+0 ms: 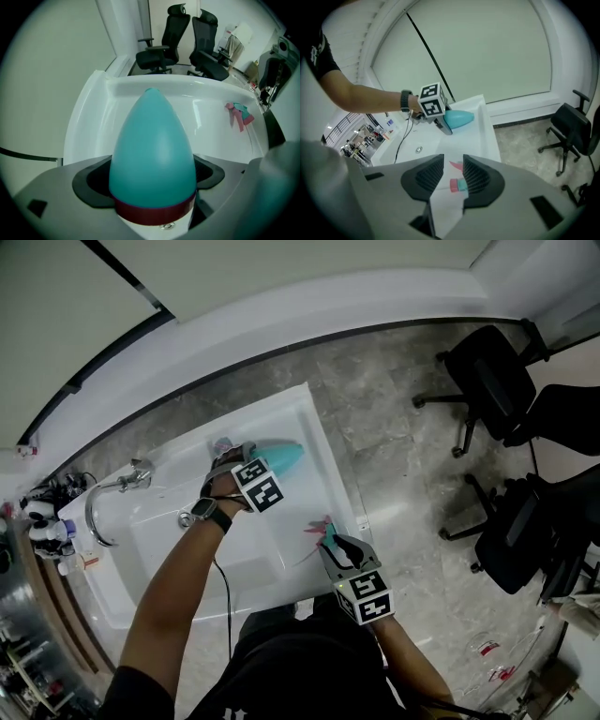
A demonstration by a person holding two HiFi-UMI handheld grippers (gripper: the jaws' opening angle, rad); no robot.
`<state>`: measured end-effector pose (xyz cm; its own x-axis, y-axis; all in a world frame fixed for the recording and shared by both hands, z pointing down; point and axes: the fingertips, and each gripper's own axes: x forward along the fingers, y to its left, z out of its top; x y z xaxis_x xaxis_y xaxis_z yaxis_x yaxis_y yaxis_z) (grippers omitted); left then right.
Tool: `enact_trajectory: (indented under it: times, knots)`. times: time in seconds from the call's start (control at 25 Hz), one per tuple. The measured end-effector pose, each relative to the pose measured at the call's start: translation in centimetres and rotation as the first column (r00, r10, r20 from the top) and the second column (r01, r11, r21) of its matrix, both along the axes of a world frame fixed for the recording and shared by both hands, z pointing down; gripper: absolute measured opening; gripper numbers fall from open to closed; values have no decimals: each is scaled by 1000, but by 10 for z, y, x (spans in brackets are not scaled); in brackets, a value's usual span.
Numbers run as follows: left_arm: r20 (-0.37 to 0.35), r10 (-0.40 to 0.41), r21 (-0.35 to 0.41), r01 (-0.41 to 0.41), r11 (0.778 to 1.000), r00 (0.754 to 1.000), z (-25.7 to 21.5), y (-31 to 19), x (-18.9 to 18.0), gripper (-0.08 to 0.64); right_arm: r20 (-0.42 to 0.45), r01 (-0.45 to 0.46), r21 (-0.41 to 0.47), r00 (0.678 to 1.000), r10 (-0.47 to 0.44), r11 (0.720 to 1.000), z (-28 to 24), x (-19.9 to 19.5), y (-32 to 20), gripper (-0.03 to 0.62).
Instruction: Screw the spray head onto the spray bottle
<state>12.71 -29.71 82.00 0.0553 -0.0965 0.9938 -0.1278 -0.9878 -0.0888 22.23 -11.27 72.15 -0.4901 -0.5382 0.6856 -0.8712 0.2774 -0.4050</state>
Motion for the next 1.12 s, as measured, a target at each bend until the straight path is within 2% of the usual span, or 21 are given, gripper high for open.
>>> enact_trajectory:
  times: [0.16, 0.32, 0.48, 0.64, 0.88, 1.12]
  knots:
    - [-14, 0, -42, -1, 999, 1000, 3, 2, 1, 453, -63, 5, -105, 998, -12, 994, 28, -2, -1, 131]
    - [-19, 8, -47, -9, 999, 1000, 2, 2, 2, 450, -172, 29, -148, 983, -55, 989, 48, -1, -6, 153]
    - [-54, -12, -23, 11, 1000, 998, 1, 4, 0, 451, -277, 88, -206, 950, -144, 975, 65, -6, -6, 206]
    - [-73, -26, -7, 26, 1000, 997, -1, 3, -2, 451, -368, 76, -283, 912, -182, 956, 81, -3, -6, 229]
    - [-95, -20, 9, 21, 1000, 995, -2, 3, -1, 450, -384, 105, -360, 889, -250, 927, 94, -6, -7, 221]
    - [-185, -49, 36, 57, 998, 981, -8, 5, -7, 449, -351, 131, -314, 904, -243, 940, 78, 2, -1, 174]
